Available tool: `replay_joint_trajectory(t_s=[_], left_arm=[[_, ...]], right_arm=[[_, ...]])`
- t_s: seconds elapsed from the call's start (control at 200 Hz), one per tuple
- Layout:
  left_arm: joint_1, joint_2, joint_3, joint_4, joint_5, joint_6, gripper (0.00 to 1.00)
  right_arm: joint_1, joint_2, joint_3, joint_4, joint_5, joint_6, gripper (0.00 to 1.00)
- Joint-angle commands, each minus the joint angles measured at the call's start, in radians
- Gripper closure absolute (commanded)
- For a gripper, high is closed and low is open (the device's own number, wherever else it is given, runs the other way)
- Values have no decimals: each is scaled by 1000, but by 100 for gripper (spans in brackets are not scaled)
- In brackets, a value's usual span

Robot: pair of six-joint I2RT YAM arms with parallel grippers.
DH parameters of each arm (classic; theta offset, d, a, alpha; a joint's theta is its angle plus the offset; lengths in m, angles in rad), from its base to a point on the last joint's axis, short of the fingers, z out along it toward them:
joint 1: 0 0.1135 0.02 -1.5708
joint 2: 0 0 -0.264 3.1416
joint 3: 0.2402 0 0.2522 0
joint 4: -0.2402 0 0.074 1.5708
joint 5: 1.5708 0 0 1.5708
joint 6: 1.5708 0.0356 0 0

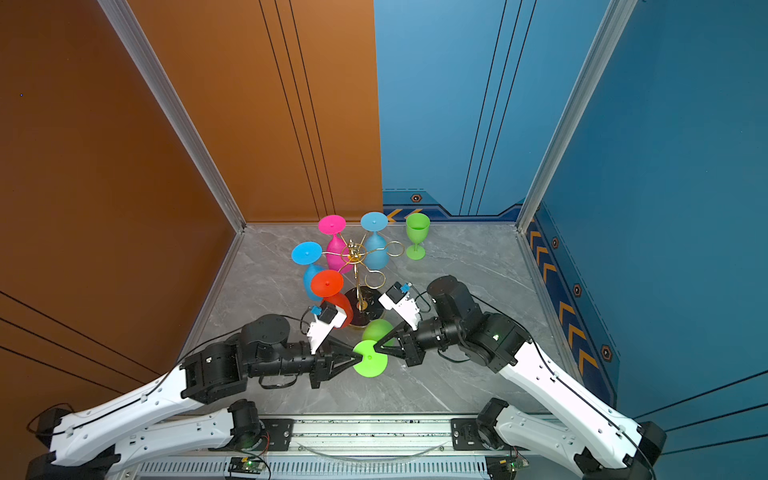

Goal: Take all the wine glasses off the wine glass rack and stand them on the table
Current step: 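Close the left gripper on the glass foot while the right gripper holds it, then pull the glass toward the robot with the left gripper while the right gripper releases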

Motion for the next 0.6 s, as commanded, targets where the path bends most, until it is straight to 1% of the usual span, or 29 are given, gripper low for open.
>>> replay_joint_trajectory(t_s=[0.0, 0.11, 0.16, 0.33, 0.395, 0.501, 0.596], left_arm=[[-14, 15, 3, 44, 75, 5, 83], [-15, 30, 8, 51, 91, 7, 88], [-15, 34, 9, 53, 93, 9, 90], [-15, 41, 6, 57, 97, 10, 100], [-15, 41, 7, 58, 103, 10, 100], [-15, 41, 7, 59, 110, 15, 100], [-14, 44, 8, 63, 121, 16, 100]], right_arm=[[5, -16, -16, 11, 14, -17, 99], [4, -21, -19, 11, 13, -19, 99], [5, -23, -20, 12, 15, -17, 97], [-1, -41, -27, -3, 24, -17, 94], [-4, -49, -27, -10, 31, -17, 92], [-4, -60, -22, -28, 40, -17, 86], [-8, -71, -10, -63, 55, -27, 72]])
